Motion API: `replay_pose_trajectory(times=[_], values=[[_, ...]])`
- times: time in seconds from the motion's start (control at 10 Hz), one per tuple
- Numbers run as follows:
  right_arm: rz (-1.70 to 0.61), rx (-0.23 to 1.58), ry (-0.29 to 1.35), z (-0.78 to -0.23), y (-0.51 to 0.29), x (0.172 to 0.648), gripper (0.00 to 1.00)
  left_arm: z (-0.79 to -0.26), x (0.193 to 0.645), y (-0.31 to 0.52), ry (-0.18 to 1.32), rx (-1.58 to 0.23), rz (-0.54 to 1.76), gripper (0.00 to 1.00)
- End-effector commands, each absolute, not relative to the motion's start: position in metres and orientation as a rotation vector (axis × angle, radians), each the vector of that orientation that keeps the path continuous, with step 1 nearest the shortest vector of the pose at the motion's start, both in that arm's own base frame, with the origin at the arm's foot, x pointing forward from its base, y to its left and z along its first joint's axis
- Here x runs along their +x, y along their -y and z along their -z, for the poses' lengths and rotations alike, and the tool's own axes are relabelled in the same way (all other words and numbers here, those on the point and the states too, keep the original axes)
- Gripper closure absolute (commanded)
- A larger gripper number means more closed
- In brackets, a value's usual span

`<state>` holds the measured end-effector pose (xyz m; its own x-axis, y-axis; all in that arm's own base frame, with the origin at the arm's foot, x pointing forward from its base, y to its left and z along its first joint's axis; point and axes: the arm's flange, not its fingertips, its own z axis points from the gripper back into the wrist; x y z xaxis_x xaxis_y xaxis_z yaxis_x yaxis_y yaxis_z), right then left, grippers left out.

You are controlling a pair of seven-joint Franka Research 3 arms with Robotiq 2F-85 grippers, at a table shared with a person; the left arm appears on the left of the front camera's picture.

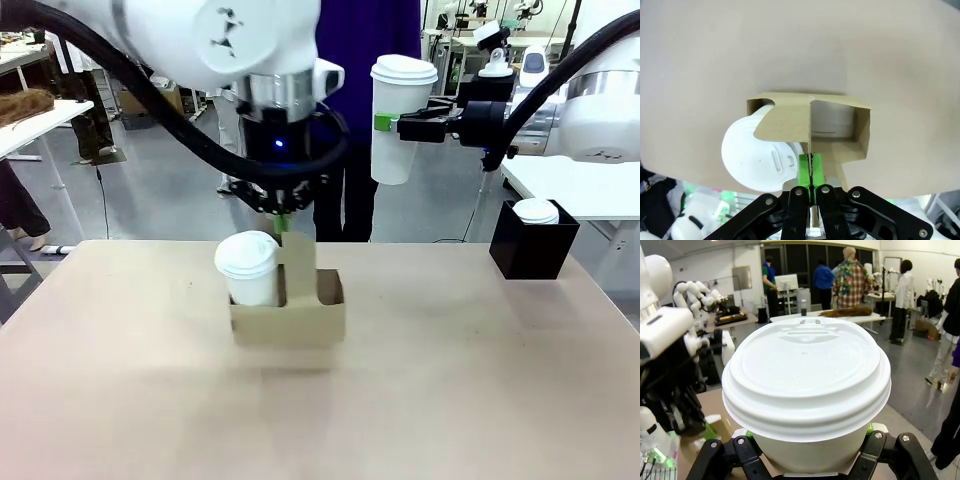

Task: Pour a drink into a cup and package it in a carrier.
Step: Position the Cup Carrier in the center of the table.

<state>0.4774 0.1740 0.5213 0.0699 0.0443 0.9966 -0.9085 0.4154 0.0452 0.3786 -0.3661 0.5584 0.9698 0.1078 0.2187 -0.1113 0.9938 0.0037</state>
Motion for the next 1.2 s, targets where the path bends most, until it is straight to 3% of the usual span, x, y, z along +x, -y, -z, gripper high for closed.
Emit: replay_pose_trajectory(times=[0.0, 1.1], values=[[-0.875, 0.871, 1.302, -0.525, -0.177, 0.478, 0.20, -0.552, 0.382, 0.393, 0.263, 0.028, -0.124, 0.98], [-0.875, 0.871, 1.302, -0.525, -0.177, 0.478, 0.20, -0.488, 0.369, 0.420, 0.168, 0.046, -0.104, 0.98]])
